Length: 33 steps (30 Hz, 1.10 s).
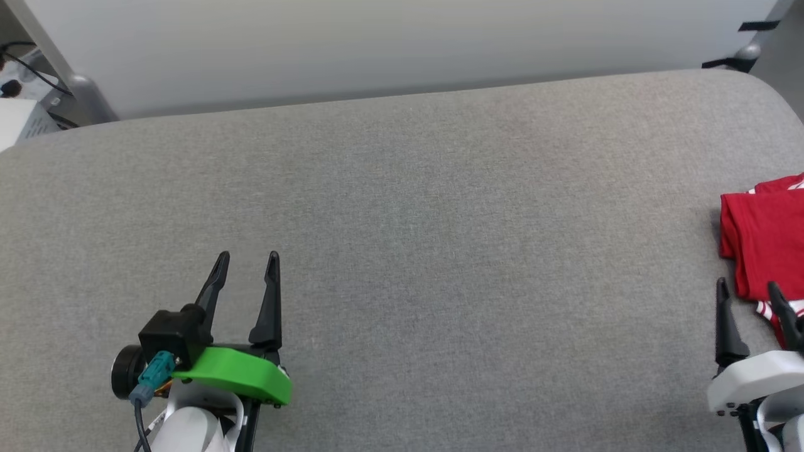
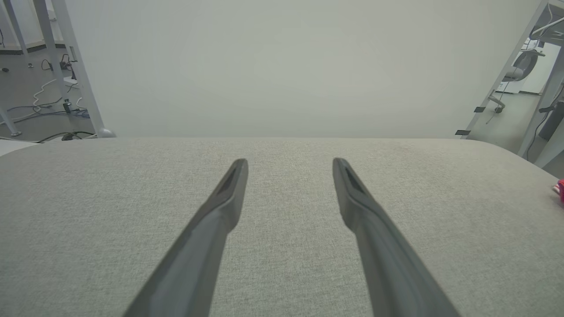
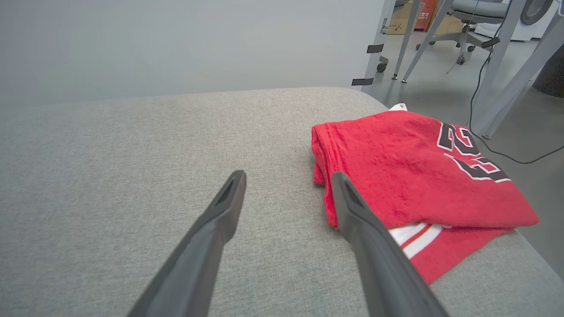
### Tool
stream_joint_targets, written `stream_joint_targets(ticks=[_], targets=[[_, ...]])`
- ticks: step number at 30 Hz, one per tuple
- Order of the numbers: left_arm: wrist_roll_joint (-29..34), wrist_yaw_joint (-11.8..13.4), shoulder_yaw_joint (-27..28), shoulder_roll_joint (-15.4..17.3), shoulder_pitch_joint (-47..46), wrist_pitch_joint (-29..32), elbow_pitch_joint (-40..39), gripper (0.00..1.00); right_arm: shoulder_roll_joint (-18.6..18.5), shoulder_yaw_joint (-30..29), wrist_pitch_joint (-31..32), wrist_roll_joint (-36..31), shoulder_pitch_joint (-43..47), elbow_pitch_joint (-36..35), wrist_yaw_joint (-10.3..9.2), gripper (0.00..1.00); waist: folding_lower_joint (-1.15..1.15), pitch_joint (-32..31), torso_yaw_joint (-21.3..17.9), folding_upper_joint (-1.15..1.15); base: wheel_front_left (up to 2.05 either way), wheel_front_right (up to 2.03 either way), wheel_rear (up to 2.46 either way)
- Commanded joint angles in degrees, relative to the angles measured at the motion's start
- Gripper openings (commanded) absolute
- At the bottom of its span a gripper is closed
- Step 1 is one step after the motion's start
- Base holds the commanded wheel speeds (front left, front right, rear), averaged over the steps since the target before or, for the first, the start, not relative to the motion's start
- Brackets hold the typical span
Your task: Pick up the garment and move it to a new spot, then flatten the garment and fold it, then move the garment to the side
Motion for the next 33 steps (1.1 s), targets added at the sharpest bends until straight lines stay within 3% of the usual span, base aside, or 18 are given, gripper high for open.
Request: stream_joint_targets(ticks=[1,7,22,33], targets=[[-0.30,0.50,0.41,-0.18,1.36,-0.30,0.16,1.00,0.73,1.39,0.31,0.47,1.22,-2.01,-0.05,1.00,0.00,-3.22,2.69,0.00,0.00,0.00,0.00],[-0.13,1.16,1.40,0.02,3.86,-0.32,0.38,1.00,2.89,6.61,3.19,1.88,5.04,-9.95,-0.05,1.00,0.00,-5.45,3.94,0.00,0.00,0.00,0.00],[1.06,0.04,1.40,0.03,5.87,-0.33,3.02,1.00,5.92,8.07,11.65,0.72,14.02,-27.73,-0.05,1.00,0.00,-7.65,4.98,0.00,0.00,0.00,0.00],[1.56,-0.44,1.46,-0.14,5.42,-0.33,4.41,1.00,6.85,8.50,13.41,-0.06,14.54,-30.48,-0.05,1.00,0.00,-7.47,4.92,0.00,0.00,0.00,0.00]])
